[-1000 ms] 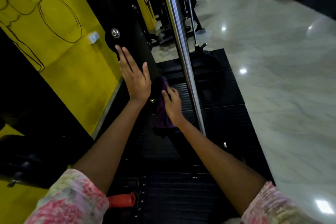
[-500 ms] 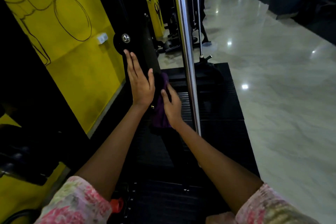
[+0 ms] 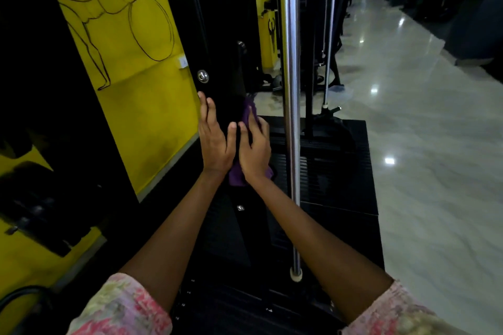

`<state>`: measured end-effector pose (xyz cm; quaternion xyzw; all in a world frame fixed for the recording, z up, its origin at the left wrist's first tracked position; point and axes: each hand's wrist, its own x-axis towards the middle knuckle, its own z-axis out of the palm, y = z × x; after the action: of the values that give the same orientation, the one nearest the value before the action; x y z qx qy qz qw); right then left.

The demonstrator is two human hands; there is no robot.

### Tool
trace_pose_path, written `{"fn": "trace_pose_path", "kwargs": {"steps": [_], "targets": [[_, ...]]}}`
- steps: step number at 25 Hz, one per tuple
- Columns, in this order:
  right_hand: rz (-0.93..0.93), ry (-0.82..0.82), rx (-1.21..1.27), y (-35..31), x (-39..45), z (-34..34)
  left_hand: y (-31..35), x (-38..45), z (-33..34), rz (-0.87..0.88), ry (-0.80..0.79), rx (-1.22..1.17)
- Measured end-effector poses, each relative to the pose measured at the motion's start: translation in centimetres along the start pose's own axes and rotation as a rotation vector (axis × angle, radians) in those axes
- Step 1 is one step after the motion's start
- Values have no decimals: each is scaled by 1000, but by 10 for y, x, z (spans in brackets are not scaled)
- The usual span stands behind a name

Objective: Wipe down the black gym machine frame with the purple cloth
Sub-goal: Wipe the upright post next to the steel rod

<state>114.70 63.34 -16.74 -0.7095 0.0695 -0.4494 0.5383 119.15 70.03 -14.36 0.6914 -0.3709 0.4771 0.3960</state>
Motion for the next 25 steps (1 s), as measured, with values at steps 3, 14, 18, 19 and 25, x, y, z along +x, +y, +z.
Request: {"fn": "trace_pose_path", "kwargs": {"steps": [3,14,18,19,25], "targets": [[-49,-51,-79,31,-25,-4,1,-4,-2,-43,-29,-57],[-219,1,-67,-1,-11,0,-2,3,-25,-90,-24,78],[53,-61,-52,16,2,-4,7,17,-35,-134,15,89],[141,-74,-34,6,14,-3,8,19,-37,-138,20,98],[-359,-11,-16,-45,34,-4,17,23,-41,-188,59,46]]}}
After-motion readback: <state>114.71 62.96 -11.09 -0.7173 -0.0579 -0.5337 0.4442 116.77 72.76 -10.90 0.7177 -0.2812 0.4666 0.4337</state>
